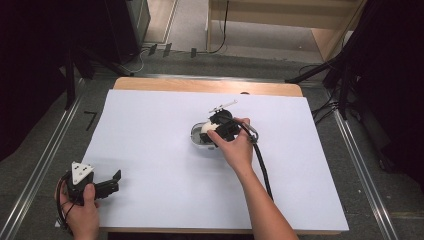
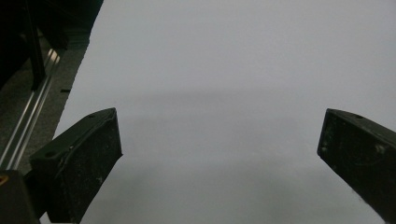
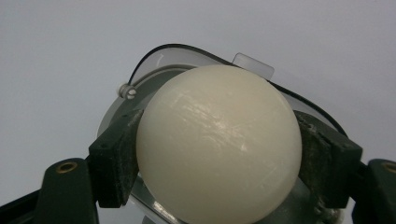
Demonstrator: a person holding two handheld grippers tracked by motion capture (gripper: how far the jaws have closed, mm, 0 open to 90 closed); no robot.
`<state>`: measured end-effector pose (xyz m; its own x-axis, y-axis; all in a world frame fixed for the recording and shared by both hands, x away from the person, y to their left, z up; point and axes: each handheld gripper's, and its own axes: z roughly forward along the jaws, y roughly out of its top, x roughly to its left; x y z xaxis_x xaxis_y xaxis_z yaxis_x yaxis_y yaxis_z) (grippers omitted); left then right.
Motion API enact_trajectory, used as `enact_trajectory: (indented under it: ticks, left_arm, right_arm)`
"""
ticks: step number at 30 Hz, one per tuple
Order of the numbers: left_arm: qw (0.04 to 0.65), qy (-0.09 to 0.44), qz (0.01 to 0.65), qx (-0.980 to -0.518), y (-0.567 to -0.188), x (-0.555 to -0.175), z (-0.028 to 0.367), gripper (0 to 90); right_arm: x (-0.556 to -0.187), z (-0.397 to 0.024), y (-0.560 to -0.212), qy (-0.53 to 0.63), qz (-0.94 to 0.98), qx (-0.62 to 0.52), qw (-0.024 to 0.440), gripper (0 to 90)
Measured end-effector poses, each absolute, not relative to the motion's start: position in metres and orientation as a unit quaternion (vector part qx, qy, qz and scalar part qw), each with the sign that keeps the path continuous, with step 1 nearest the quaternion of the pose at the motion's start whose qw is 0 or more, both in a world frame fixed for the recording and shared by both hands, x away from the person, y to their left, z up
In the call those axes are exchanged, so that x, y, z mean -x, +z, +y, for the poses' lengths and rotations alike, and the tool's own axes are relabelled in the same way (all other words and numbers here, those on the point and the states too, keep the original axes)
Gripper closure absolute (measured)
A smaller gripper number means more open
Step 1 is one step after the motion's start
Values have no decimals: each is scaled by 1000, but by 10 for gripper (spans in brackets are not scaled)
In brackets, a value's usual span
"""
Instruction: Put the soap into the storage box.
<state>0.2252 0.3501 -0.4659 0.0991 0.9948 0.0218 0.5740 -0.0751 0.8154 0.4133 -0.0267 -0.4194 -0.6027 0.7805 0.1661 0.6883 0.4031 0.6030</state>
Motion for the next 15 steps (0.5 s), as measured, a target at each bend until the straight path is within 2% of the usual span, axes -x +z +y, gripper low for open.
enact_trajectory:
  ticks: [15]
  left_arm:
    - [335,315,593,-661,-466,-225,350,1]
  right_arm:
    - [-416,-27,-426,325,832,-444,65,243]
